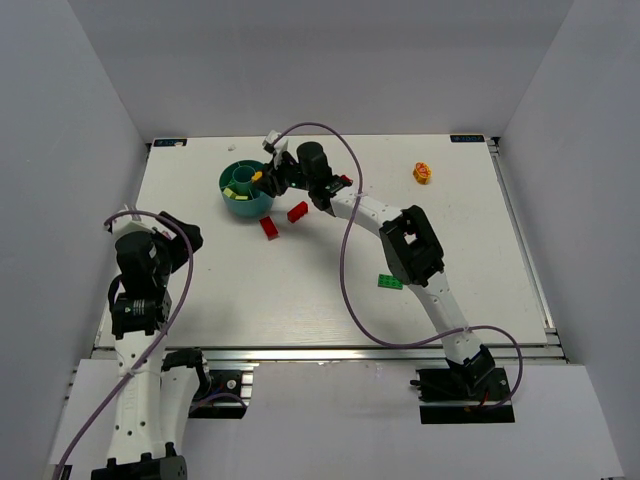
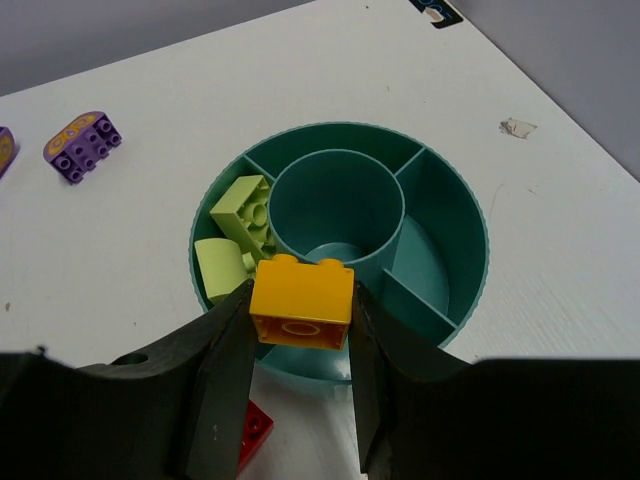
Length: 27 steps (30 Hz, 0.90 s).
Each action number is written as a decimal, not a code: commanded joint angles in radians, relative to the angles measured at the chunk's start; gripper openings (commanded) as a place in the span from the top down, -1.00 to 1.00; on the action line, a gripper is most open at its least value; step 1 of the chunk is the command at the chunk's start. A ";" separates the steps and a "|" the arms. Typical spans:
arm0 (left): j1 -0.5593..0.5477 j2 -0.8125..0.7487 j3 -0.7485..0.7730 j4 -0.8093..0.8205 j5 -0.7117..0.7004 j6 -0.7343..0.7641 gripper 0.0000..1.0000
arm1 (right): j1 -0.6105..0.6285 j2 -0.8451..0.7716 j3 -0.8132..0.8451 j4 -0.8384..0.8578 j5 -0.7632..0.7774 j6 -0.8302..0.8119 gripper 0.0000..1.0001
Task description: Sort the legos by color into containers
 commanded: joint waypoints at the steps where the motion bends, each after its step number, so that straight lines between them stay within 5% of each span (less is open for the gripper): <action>1: 0.003 -0.024 0.024 -0.074 -0.052 0.024 -0.91 | 0.006 -0.015 0.054 0.107 0.014 0.014 0.82; 17: 0.005 -0.026 0.041 -0.080 -0.050 0.044 -0.93 | 0.009 0.004 0.007 0.111 0.057 0.010 0.39; 27: 0.005 -0.049 0.061 -0.108 -0.035 0.030 -0.93 | 0.006 0.033 0.019 0.102 0.086 -0.014 -0.07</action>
